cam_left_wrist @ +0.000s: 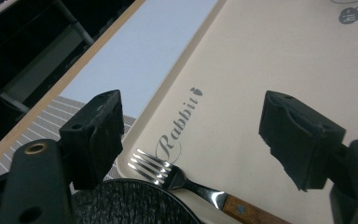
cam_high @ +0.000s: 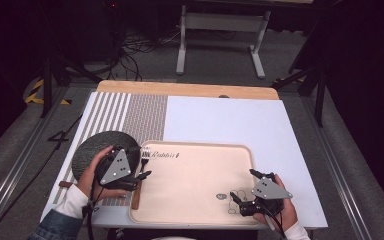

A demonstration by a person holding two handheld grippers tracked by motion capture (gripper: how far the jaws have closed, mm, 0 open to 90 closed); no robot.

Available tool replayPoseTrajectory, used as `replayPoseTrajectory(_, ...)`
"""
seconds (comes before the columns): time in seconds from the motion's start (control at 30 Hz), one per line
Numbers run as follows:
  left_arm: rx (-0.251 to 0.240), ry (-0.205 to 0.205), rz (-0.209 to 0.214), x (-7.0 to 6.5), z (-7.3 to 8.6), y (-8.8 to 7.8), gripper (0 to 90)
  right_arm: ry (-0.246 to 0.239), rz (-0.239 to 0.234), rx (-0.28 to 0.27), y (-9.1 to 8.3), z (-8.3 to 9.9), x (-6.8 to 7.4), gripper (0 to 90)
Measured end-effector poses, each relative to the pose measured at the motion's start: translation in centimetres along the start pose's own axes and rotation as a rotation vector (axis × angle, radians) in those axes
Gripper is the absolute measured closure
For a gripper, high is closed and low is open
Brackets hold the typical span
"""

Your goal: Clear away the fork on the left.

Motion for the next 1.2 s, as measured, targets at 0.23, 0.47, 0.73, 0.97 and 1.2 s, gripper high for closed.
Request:
replayPoseTrajectory(0.23, -0.020, -0.047, -0.048, 0.4, 1.5, -1.5, 12.0, -0.002, 0.003, -0.006, -0.2, 0.1, -0.1, 6.3)
replayPoseTrajectory(0.47, -0.028, -0.121, -0.064, -0.3, 3.8, -2.9, 11.0, 0.007, 0.012, -0.021, -0.3, 0.0, -0.4, 6.3)
replayPoseTrajectory(0.73, -0.043, -0.155, -0.051, -1.0, 4.6, -3.4, 10.2, 0.015, 0.035, -0.030, -0.6, 0.0, -0.6, 6.3)
replayPoseTrajectory(0.97, -0.046, -0.145, -0.034, -1.3, 4.6, -3.3, 9.8, 0.019, 0.040, -0.043, -0.8, -0.3, -0.5, 6.3)
replayPoseTrajectory(1.2, -0.041, -0.142, -0.033, -1.3, 4.7, -3.2, 9.9, 0.017, 0.037, -0.041, -0.7, -0.2, -0.5, 6.3)
Point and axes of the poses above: each handheld gripper's, and its own axes: y roughly forward along the jaws, z roughly out of its underside, x roughly to its left, the point moved 5 cm from there along y, roughly forward along the jaws, and after that the axes turned 5 degrees about y, right-handed, at the moved point
